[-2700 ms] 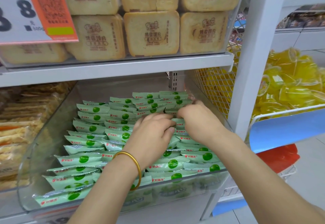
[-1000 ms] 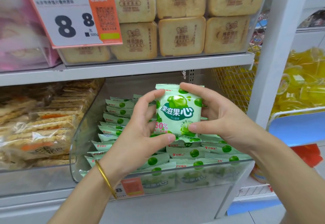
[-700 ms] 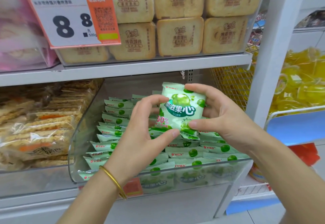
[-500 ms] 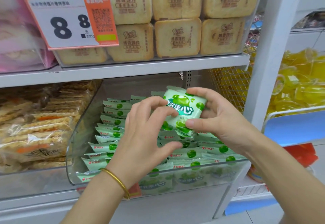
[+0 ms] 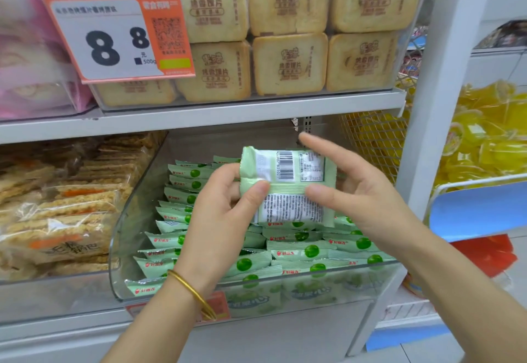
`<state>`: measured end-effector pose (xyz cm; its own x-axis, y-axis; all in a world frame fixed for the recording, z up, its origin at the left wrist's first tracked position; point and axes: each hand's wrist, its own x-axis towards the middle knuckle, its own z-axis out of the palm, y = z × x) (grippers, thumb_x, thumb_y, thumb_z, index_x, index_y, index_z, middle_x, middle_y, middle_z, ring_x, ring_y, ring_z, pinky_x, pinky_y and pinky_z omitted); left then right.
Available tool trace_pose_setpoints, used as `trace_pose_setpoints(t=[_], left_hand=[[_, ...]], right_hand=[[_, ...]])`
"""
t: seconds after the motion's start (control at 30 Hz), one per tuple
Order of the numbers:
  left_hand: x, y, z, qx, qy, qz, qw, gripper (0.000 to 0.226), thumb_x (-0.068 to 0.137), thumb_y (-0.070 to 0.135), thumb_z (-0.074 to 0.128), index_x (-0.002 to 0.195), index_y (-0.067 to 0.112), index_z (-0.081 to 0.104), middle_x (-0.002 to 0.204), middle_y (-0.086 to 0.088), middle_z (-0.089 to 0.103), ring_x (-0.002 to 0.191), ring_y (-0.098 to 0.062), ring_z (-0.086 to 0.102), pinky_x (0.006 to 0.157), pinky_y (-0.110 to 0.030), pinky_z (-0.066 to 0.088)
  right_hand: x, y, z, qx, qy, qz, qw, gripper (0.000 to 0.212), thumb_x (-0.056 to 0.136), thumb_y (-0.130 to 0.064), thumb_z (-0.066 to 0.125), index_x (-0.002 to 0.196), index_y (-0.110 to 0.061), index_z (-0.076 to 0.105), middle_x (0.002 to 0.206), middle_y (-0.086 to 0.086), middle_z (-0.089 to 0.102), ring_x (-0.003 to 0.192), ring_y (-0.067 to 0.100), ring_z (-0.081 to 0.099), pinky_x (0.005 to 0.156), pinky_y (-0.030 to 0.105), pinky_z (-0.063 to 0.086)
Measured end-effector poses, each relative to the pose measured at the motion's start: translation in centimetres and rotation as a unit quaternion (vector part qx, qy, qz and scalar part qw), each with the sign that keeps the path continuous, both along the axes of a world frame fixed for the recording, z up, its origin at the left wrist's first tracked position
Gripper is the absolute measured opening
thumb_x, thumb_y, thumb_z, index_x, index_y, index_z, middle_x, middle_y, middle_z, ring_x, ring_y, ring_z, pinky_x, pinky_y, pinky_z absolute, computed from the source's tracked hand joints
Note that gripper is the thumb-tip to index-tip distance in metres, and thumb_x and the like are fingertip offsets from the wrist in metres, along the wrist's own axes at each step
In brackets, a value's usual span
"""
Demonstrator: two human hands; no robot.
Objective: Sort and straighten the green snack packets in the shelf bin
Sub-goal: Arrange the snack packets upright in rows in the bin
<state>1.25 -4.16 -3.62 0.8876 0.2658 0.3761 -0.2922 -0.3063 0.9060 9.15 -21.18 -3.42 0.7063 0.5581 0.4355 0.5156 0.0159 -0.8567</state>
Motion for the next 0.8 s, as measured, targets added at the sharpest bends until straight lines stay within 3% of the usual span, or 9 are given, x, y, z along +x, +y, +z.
trace_pose_setpoints(t=[0.1,0.17,0.37,0.5,0.6,0.67,0.73,0.8], left_hand=[[0.0,-0.1,0.1,-0.037,0.022,-0.043,0.998,0.022,0.086,0.020,0.058,0.108,0.021,0.056,0.092,0.002,0.074,0.088,-0.018,0.069,0.074,-0.028,0.055],[-0.1,-0.2,0.1,-0.050,0.028,-0.065,0.996,0.028,0.083,0.016,0.061,0.110,0.018,0.053,0.094,0.004,0.074,0.088,-0.013,0.070,0.072,-0.020,0.054],[0.0,-0.2,0.0,-0.033,0.024,-0.058,0.998,0.029,0.084,0.012,0.063,0.109,0.022,0.051,0.094,0.007,0.074,0.087,-0.009,0.070,0.074,-0.018,0.053],[0.4,-0.3,-0.4,-0.056,0.023,-0.036,0.998,0.027,0.087,0.015,0.062,0.109,0.026,0.054,0.100,0.014,0.069,0.086,0.000,0.067,0.068,-0.010,0.049],[1.2,-0.1,-0.7,-0.102,0.057,-0.011,0.993,0.028,0.091,0.022,0.058,0.118,0.027,0.056,0.106,0.007,0.067,0.091,-0.004,0.066,0.076,-0.020,0.053],[1.8,0.1,-0.7,-0.176,0.086,-0.004,0.981,0.025,0.092,0.020,0.056,0.117,0.020,0.056,0.103,0.001,0.067,0.089,-0.004,0.066,0.072,-0.028,0.056],[2.4,0.3,-0.5,-0.246,0.108,0.004,0.963,0.024,0.092,0.016,0.057,0.116,0.011,0.054,0.102,0.000,0.064,0.073,-0.002,0.067,0.059,-0.022,0.054],[2.9,0.3,-0.5,-0.277,0.128,-0.002,0.952,0.031,0.092,0.016,0.057,0.119,0.002,0.054,0.105,-0.006,0.065,0.065,-0.007,0.066,0.053,-0.018,0.050]], right_hand=[[0.0,0.5,-0.1,0.007,-0.022,-0.024,0.999,0.048,0.074,-0.024,0.067,0.118,-0.039,0.057,0.125,-0.033,0.052,0.120,-0.014,0.044,0.098,0.005,0.032],[0.2,0.4,-0.1,0.014,-0.018,-0.034,0.999,0.047,0.075,-0.019,0.068,0.117,-0.037,0.059,0.123,-0.029,0.055,0.119,-0.011,0.047,0.099,0.007,0.033],[0.4,0.5,-0.1,0.014,-0.008,-0.035,0.999,0.048,0.079,-0.002,0.069,0.118,-0.030,0.061,0.120,-0.023,0.060,0.117,-0.004,0.051,0.105,0.025,0.039],[0.3,0.5,-0.1,0.008,0.000,-0.045,0.999,0.046,0.078,-0.013,0.070,0.118,-0.033,0.061,0.120,-0.026,0.059,0.118,-0.005,0.050,0.106,0.029,0.039],[0.7,0.4,-0.6,0.006,0.015,-0.047,0.999,0.040,0.083,-0.026,0.066,0.121,-0.039,0.059,0.123,-0.028,0.057,0.121,-0.006,0.048,0.104,0.028,0.039],[1.1,0.3,-0.8,0.026,0.044,-0.040,0.998,0.038,0.089,-0.018,0.055,0.117,-0.043,0.063,0.127,-0.024,0.056,0.124,0.001,0.048,0.099,0.030,0.041],[1.3,0.0,-0.8,0.048,0.057,-0.032,0.997,0.057,0.080,0.002,0.043,0.110,-0.039,0.068,0.135,-0.016,0.049,0.126,0.005,0.048,0.091,0.028,0.048],[1.3,-0.5,-0.7,0.025,-0.009,-0.032,0.999,0.072,0.075,0.016,0.042,0.112,-0.040,0.066,0.140,-0.016,0.040,0.128,-0.002,0.043,0.094,0.024,0.048]])
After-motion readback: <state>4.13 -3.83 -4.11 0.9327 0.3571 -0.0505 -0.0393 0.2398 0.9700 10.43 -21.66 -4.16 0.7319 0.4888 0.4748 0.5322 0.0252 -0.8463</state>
